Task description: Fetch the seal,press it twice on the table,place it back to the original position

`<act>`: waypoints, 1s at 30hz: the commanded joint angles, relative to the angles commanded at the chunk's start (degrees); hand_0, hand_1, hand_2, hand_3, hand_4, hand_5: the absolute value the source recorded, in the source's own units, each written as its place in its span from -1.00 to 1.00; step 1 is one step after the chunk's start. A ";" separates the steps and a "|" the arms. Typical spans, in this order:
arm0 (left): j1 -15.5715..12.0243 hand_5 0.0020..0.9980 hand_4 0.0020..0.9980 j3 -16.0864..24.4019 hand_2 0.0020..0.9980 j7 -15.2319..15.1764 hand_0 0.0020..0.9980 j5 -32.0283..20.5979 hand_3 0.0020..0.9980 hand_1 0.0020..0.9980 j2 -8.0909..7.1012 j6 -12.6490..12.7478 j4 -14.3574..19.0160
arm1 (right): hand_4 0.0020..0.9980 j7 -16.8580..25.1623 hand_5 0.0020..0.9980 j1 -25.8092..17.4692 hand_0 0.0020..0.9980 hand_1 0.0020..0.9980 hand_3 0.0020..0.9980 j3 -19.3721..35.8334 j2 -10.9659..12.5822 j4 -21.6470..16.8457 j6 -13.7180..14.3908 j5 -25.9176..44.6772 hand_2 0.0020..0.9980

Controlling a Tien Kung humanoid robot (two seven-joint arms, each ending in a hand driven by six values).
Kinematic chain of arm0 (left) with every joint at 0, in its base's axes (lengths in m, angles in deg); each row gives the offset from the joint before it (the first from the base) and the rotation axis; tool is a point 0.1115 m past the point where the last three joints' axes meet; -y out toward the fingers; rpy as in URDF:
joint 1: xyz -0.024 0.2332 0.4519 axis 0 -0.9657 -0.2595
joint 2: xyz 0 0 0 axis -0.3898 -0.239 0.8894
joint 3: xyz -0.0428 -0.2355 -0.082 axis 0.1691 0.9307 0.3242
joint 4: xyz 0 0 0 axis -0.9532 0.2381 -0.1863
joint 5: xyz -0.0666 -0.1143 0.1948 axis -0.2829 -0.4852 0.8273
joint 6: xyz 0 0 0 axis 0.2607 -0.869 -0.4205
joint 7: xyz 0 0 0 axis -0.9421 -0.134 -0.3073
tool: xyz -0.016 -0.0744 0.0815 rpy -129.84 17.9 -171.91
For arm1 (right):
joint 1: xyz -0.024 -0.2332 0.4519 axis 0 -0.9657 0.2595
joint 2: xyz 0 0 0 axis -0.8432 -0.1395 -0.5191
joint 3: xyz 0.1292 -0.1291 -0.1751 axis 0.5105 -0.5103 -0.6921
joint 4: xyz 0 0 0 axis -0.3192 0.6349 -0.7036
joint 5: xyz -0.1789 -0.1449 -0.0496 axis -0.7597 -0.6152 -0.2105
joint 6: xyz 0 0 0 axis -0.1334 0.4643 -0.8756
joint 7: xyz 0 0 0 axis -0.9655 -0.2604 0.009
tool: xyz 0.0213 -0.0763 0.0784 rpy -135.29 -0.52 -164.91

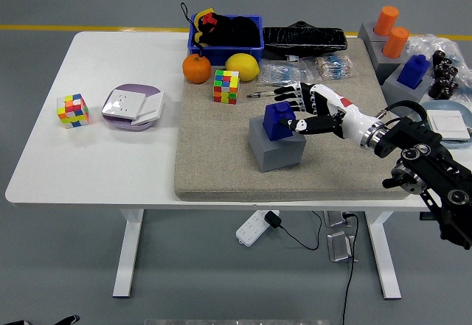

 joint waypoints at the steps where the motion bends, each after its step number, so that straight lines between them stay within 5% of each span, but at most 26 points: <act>1: 0.02 -0.13 0.39 0.07 0.55 -0.02 0.62 0.06 0.63 0.61 0.00 0.00 0.01 | 0.50 -0.09 -1.00 -0.02 0.52 0.43 0.48 -0.11 0.01 0.15 -0.56 0.14 0.45; 11: -0.08 -0.13 0.39 -0.19 0.55 -0.02 0.63 -0.27 0.63 0.61 0.23 -0.20 -0.02 | 0.55 -0.53 -1.00 0.48 0.61 0.60 0.67 -1.30 0.22 0.71 -4.24 0.07 0.63; 13: -0.04 -0.13 0.39 -0.12 0.55 -0.03 0.63 -0.21 0.63 0.61 0.23 -0.21 -0.01 | 0.55 -0.49 -1.00 0.64 0.61 0.60 0.67 -1.35 0.23 0.69 -4.18 0.14 0.63; 14: -0.02 -0.13 0.39 -0.06 0.55 -0.05 0.63 -0.19 0.63 0.61 0.24 -0.18 -0.02 | 0.80 -0.45 -1.00 0.75 0.73 0.74 0.77 -1.32 0.22 0.67 -4.06 0.22 0.74; 30: 0.09 -0.13 0.40 0.23 0.55 -0.12 0.62 -0.15 0.63 0.61 0.21 -0.06 -0.05 | 0.98 -0.02 -1.00 2.09 0.74 0.74 0.79 -1.40 0.51 -0.64 -1.71 1.57 0.74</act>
